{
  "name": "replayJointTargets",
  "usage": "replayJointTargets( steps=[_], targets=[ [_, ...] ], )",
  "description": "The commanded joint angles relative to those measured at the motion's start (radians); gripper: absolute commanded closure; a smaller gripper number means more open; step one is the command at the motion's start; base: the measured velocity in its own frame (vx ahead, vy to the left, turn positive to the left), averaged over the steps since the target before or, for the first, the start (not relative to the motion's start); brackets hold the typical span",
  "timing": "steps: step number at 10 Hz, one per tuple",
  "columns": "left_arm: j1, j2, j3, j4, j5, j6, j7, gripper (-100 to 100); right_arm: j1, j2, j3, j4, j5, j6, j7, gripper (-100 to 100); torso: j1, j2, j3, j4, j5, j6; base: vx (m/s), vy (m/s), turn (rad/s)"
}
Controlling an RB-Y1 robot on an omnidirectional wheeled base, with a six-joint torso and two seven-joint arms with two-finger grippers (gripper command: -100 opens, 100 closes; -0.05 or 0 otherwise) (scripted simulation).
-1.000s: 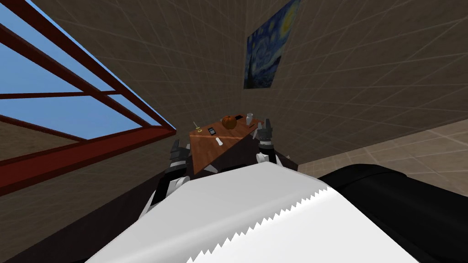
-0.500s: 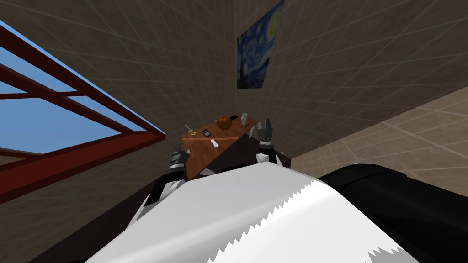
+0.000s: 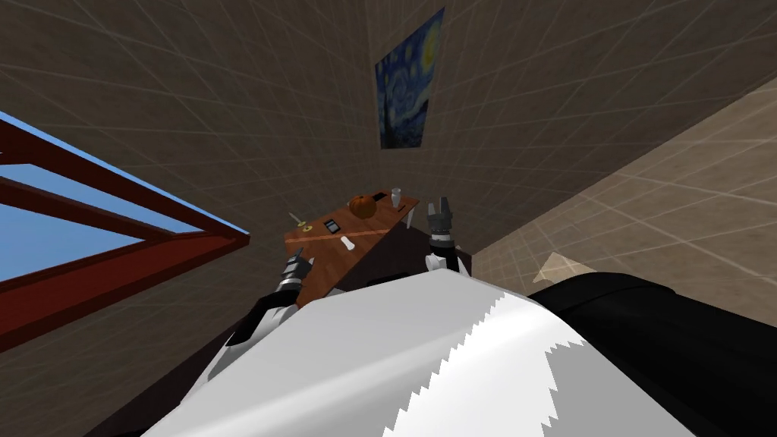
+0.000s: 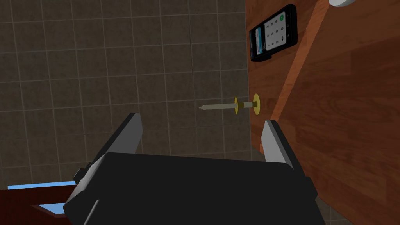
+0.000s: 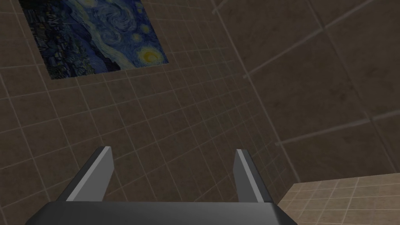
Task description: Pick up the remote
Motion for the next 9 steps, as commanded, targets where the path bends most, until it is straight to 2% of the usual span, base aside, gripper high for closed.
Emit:
replayJointTargets(
  steps=[1,2,3,4,5,6,7,8,9],
  targets=[
    [-0.008,0.035,0.004,0.048,0.046,0.05,-0.02,-100,0.0,0.0,0.0,0.0,0.0,0.0,0.0,0,0.0,0.0,0.0,0.0,0.0,0.0,0.02,-0.032,-0.248],
    [-0.008,0.035,0.004,0.048,0.046,0.068,-0.02,-100,0.0,0.0,0.0,0.0,0.0,0.0,0.0,0,0.0,0.0,0.0,0.0,0.0,0.001,0.016,-0.021,-0.117],
    [-0.005,0.067,0.006,0.084,0.086,0.105,-0.036,-100,0.0,0.0,0.0,0.0,0.0,0.0,0.0,0,0.001,0.0,0.0,0.0,0.0,0.0,0.028,-0.03,-0.222],
    [-0.005,0.067,0.006,0.084,0.087,0.112,-0.036,-100,0.0,0.0,0.0,0.0,0.0,0.0,0.0,0,0.001,0.0,0.0,0.0,0.0,0.001,0.022,-0.021,-0.136],
    [-0.002,0.1,0.007,0.12,0.128,0.152,-0.055,-100,0.0,0.0,0.0,0.0,0.0,0.0,0.0,0,0.001,0.0,0.0,0.0,0.0,0.0,0.027,-0.027,-0.283],
    [-0.002,0.1,0.007,0.12,0.128,0.156,-0.055,-100,0.0,0.0,0.0,0.0,0.0,0.0,0.0,0,0.001,0.0,0.0,0.0,0.0,0.001,0.021,-0.015,-0.117],
    [0.0,0.133,0.007,0.157,0.169,0.197,-0.076,-100,0.0,0.0,0.0,0.0,0.0,0.0,0.0,0,0.001,0.0,0.0,0.0,0.0,0.0,0.026,-0.02,-0.215],
    [0.0,0.133,0.007,0.157,0.169,0.2,-0.076,-100,0.0,0.0,0.0,0.0,0.0,0.0,0.0,0,0.001,0.0,0.0,0.0,0.0,0.0,0.024,-0.017,-0.132],
    [0.002,0.166,0.006,0.194,0.21,0.242,-0.099,-100,0.0,0.0,0.0,0.0,0.0,0.0,0.0,0,0.001,0.0,0.0,0.0,0.0,0.0,0.03,-0.025,-0.268]
  ],
)
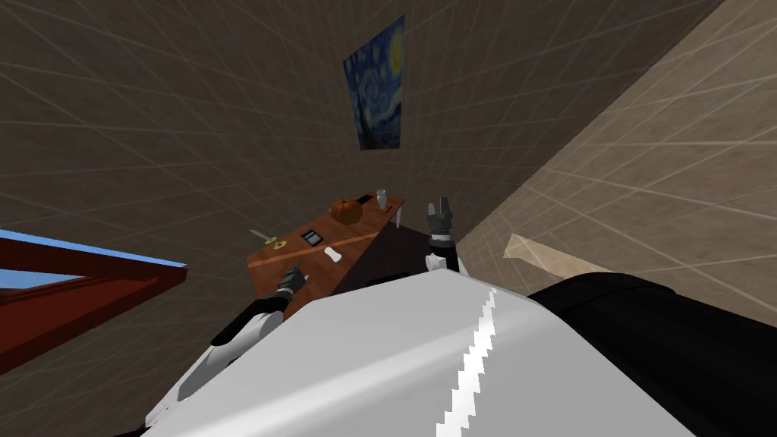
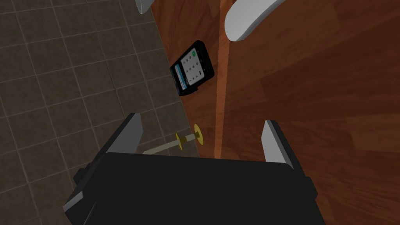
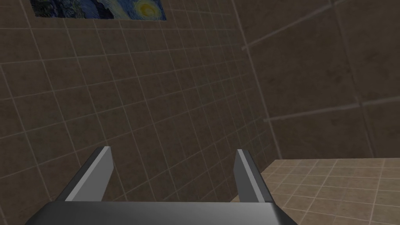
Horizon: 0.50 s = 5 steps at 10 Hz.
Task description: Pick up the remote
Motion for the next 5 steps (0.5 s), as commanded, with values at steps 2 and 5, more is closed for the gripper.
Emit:
replayJointTargets(
  steps=[2,5],
  targets=[
    [0.016,0.043,0.002,0.038,0.06,0.069,-0.04,-100,0.0,0.0,0.0,0.0,0.0,0.0,0.0,0,0.0,0.0,0.0,0.0,0.0,-0.001,0.03,-0.013,-0.176],
    [0.016,0.075,-0.003,0.074,0.101,0.116,-0.068,-100,0.0,0.0,0.0,0.0,0.0,0.0,0.0,0,0.001,0.0,0.0,0.0,0.0,0.0,0.03,-0.007,-0.173]
  ],
)
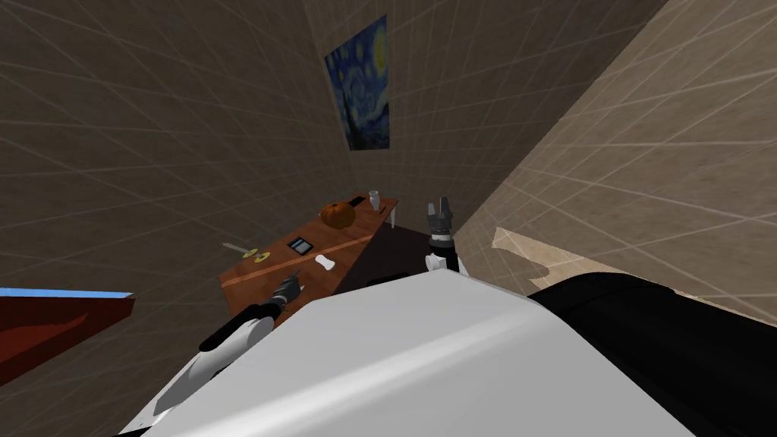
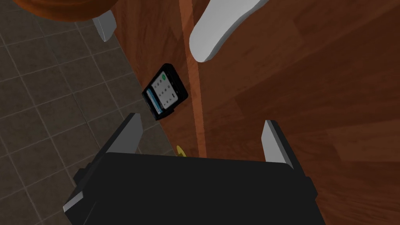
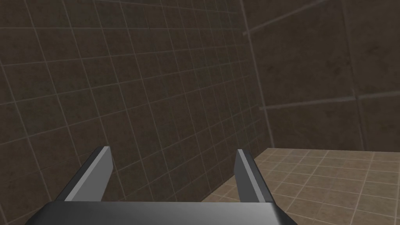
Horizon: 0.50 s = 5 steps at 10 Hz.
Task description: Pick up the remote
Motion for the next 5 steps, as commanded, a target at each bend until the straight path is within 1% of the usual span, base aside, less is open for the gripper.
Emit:
replayJointTargets(
  steps=[1,2,3,4,5],
  targets=[
    [0.001,0.037,-0.004,0.038,0.048,0.05,-0.033,-100,0.0,0.0,0.0,0.0,0.0,0.0,0.0,0,0.0,0.0,0.0,0.0,0.0,0.0,0.041,-0.007,-0.259],
    [0.0,0.067,-0.01,0.072,0.075,0.079,-0.065,-100,0.0,0.0,0.0,0.0,0.0,0.0,0.0,0,0.0,-0.001,0.0,0.0,0.0,0.001,0.055,0.002,-0.404],
    [0.0,0.067,-0.01,0.074,0.089,0.096,-0.065,-100,0.0,0.0,0.0,0.0,0.0,0.0,0.0,0,0.001,-0.002,-0.001,0.0,0.0,0.001,0.042,0.01,-0.131],
    [-0.001,0.096,-0.018,0.109,0.125,0.131,-0.098,-100,0.0,0.0,0.0,0.0,0.0,0.0,0.0,0,0.001,-0.001,-0.001,0.0,0.0,-0.001,0.038,0.008,-0.204],
    [-0.001,0.096,-0.018,0.109,0.13,0.136,-0.098,-100,0.0,0.0,0.0,0.0,0.0,0.0,0.0,0,0.001,-0.001,0.0,0.0,0.0,0.0,0.027,0.008,-0.116]
  ],
)
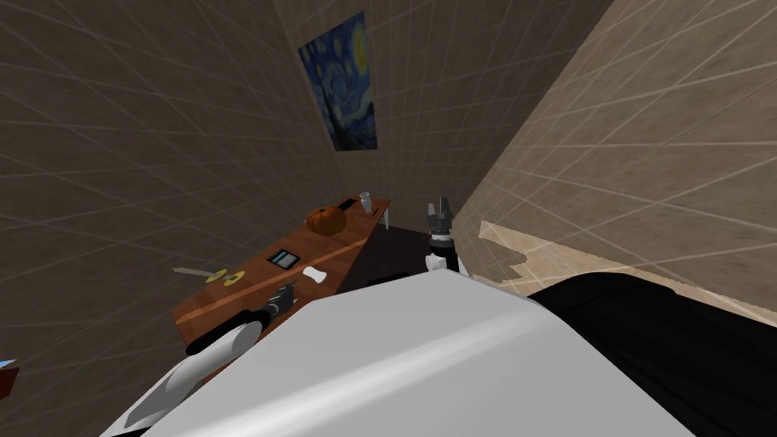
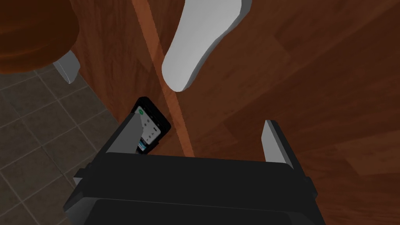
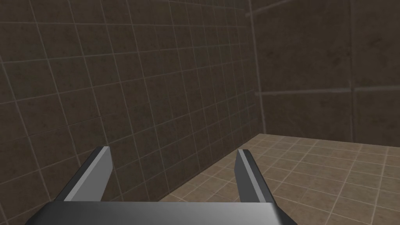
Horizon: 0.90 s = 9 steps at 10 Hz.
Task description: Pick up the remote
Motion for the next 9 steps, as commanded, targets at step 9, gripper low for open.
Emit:
replayJointTargets(
  steps=[9],
  targets=[
    [-0.01,0.142,-0.065,0.195,0.235,0.213,-0.232,-100,0.0,0.0,0.0,0.0,0.0,0.0,0.0,0,0.001,0.0,0.0,0.0,0.0,-0.001,0.035,0.021,-0.221]
  ],
)
